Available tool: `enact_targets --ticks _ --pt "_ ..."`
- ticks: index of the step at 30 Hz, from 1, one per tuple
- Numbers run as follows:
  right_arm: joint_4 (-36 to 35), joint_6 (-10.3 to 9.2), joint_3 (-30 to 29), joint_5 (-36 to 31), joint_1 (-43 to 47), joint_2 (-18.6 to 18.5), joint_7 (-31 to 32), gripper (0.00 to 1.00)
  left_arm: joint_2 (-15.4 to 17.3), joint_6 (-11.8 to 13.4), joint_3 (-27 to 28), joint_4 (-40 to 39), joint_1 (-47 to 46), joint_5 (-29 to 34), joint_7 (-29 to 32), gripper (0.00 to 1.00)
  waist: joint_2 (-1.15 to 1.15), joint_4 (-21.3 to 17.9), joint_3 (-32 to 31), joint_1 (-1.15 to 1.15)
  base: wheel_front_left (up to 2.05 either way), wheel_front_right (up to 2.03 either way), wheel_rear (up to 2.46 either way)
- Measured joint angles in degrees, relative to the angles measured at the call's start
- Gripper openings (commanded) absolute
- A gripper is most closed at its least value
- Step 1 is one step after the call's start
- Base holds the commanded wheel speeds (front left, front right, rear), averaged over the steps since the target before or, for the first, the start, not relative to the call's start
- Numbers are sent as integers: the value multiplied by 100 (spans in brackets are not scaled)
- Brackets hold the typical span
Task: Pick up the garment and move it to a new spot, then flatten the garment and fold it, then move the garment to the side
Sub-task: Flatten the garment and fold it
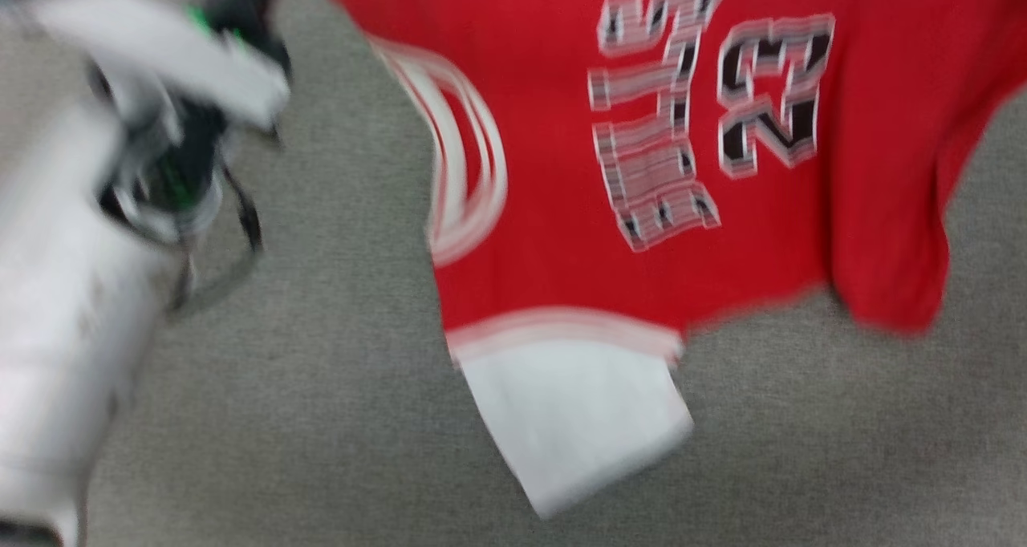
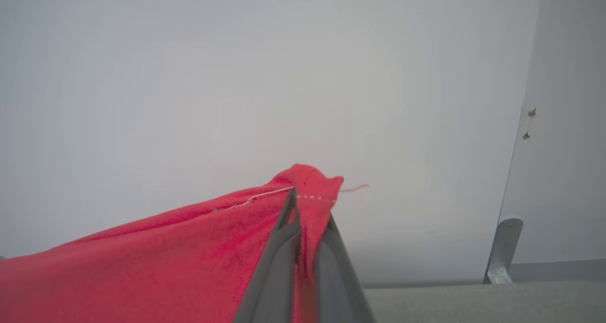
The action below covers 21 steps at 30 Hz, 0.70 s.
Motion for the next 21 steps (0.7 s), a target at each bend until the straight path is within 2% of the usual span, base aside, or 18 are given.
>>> enact_targets --ticks 3,6,8,12,16,21 --pt "420 1 -276 -200 -727 180 -275 0 -255 41 294 573 -1038 -105 38 0 0 -76 110 0 0 0 0" --pt "794 2 -477 -339 -1438 298 -494 0 -539 -157 579 1141 -2119 -314 34 0 0 -140 251 0 0 0 0" --pt "999 3 -543 -472 -1788 369 -647 0 -620 -227 628 1537 -2731 -248 -44 0 0 -195 331 0 0 0 0" --pt "1291 7 -632 -545 -2311 511 -881 0 -794 -354 705 2041 -3459 -257 -163 0 0 -323 415 0 0 0 0" --pt "1470 4 -450 -576 -2267 571 -893 0 -838 -385 571 2193 -3413 -291 -189 0 0 -381 474 0 0 0 0" --pt "1389 1 -147 -240 -1493 588 -786 0 -801 -383 438 1534 -2177 -658 -336 0 0 -347 509 0 0 0 0"
